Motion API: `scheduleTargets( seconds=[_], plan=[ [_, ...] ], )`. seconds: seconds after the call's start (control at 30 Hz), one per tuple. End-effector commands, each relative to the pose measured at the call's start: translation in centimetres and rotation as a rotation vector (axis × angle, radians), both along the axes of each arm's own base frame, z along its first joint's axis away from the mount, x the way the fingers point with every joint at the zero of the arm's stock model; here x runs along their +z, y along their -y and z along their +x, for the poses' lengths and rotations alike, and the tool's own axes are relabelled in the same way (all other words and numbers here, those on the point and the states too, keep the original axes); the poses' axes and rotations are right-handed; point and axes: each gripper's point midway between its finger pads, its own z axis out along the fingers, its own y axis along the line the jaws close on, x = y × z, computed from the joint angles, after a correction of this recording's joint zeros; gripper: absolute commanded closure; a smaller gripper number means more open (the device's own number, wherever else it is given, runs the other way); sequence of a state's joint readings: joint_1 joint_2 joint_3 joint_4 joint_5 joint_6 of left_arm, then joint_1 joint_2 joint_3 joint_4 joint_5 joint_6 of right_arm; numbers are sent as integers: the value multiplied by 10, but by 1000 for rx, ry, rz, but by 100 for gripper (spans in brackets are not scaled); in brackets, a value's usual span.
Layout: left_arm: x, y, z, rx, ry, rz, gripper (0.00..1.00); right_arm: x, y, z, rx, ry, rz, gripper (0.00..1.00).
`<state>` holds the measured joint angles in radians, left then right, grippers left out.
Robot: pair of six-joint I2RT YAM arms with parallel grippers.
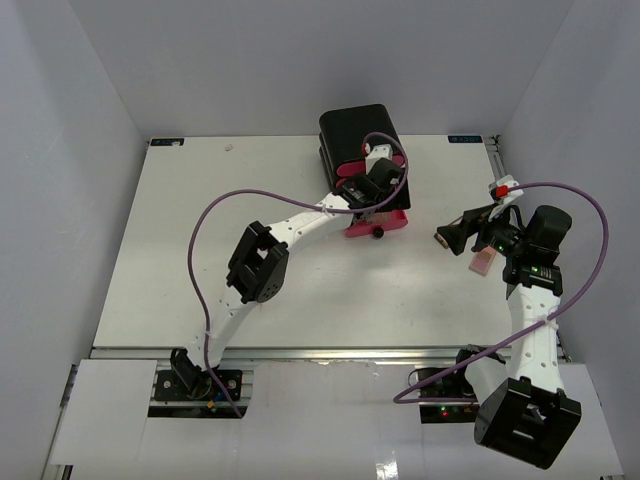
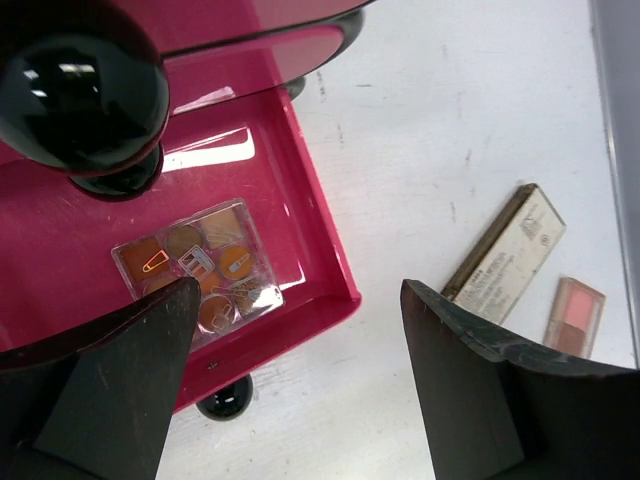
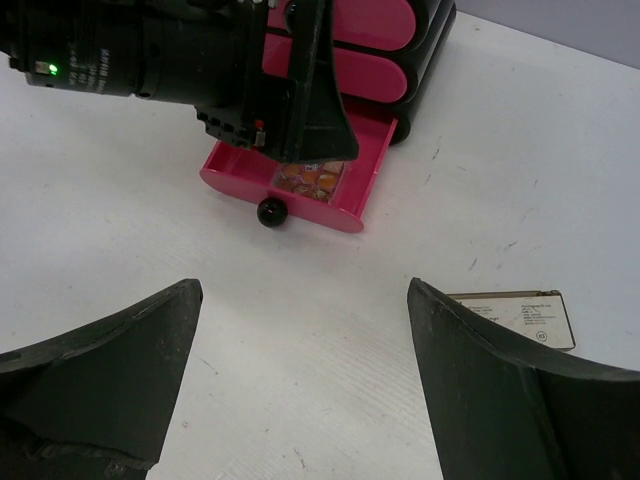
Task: Organize the makeup
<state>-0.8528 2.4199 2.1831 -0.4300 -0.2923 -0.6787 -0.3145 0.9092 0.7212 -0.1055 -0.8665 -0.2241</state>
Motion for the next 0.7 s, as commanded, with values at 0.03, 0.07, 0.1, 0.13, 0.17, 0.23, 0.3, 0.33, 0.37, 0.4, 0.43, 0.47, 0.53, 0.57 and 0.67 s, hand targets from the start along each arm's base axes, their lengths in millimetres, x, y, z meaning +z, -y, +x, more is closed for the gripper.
scheduleTargets(
  seconds=[0.03,0.07,0.1,0.13,0.17,0.23,0.3,0.33,0.37,0.4,0.43,0.47,0.53,0.57,0.67],
  plan=[
    [135,-11,-13,-66,180,-142,8,-4,8,3,-40,-1,-3,10],
    [140,-15,-16,-81,199,-133,8,-6,10,4,-55,-7,-3,10],
    [138,-22,-21,-91,204,-115,8,-6,12,5,-66,-10,-6,10],
    [137,-29,-27,-101,208,-97,7,-7,14,6,-77,-12,-9,10],
    [154,-35,-32,-109,234,-112,6,-9,16,7,-90,-17,-11,10],
    [151,-53,-44,-155,242,-68,6,-14,21,9,-119,-32,-13,10],
    [161,-68,-61,-233,262,-59,5,-19,28,13,-155,-49,-20,10],
    [149,-77,-69,-278,253,-25,5,-22,32,15,-178,-62,-23,10],
    [150,-96,-81,-316,267,4,5,-25,36,17,-198,-77,-23,10],
    [153,-106,-93,-367,274,6,5,-30,42,20,-233,-99,-30,10],
    [155,-116,-105,-417,283,7,4,-36,48,22,-267,-122,-38,10],
    [156,-128,-118,-454,296,11,3,-38,54,24,-300,-138,-50,10],
    [158,-157,-140,-468,330,33,2,-43,69,27,-379,-178,-77,10],
    [157,-172,-149,-462,348,47,2,-47,77,28,-423,-203,-91,10],
    [152,-205,-164,-420,398,91,2,-65,108,31,-602,-310,-125,10]
  ],
)
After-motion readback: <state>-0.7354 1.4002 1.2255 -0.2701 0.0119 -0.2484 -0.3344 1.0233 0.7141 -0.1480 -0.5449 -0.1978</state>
